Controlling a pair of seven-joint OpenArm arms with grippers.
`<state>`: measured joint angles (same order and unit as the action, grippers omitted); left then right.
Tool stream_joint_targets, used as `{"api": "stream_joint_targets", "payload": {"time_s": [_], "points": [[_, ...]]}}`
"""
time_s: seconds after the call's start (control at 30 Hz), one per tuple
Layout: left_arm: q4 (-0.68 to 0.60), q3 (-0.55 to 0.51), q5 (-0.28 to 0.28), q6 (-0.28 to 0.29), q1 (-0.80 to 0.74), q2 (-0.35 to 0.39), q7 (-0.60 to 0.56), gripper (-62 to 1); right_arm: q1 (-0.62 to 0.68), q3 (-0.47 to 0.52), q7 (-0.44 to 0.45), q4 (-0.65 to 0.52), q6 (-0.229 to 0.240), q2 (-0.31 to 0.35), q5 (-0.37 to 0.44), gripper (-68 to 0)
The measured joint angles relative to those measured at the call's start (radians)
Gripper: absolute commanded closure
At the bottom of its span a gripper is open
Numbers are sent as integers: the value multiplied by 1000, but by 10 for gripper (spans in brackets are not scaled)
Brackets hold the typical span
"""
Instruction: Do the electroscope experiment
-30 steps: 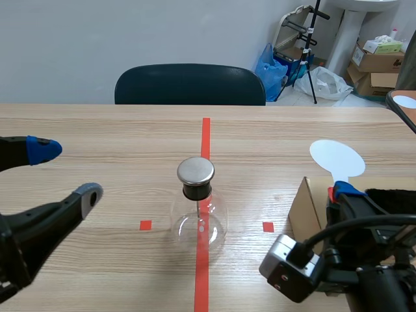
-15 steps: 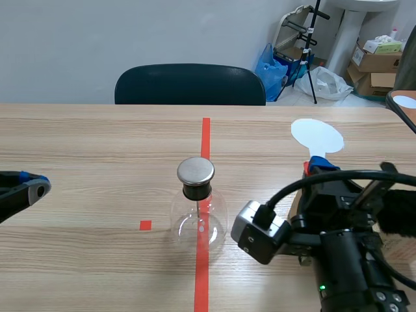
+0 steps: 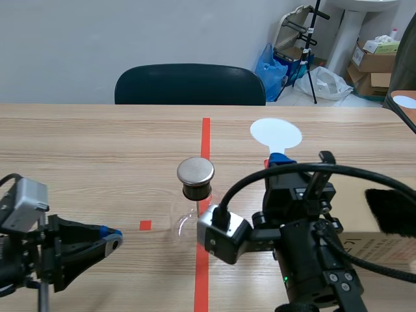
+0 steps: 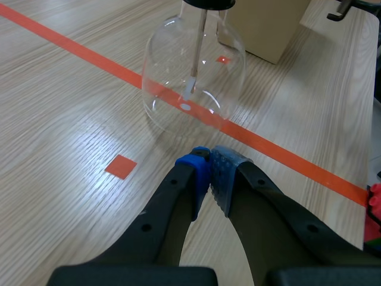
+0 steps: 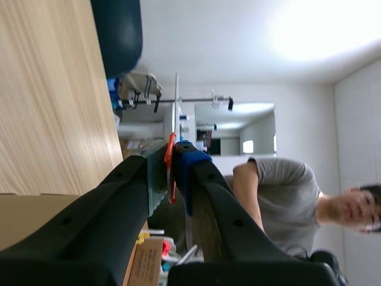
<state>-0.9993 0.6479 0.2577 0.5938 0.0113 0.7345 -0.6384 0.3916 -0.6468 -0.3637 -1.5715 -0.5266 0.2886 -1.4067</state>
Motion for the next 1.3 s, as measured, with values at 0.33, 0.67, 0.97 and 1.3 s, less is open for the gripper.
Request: {"api": "stream_joint_targets", "payload": {"time_s": [0.33, 0.67, 0.97, 1.3], "points": [[245, 21, -31, -40, 148, -171, 0, -28, 2, -5, 10, 56, 0, 0, -38, -9], [262, 21, -98, -39, 152, -187, -39, -28, 2, -5, -14, 56, -19, 0, -53, -9], [257, 21, -101, -39, 152, -206, -40, -28, 2, -5, -31, 55, -53, 0, -53, -9], [255, 21, -111, -40, 152, -220, -40, -28, 2, -5, -35, 55, -53, 0, -53, -9]]}}
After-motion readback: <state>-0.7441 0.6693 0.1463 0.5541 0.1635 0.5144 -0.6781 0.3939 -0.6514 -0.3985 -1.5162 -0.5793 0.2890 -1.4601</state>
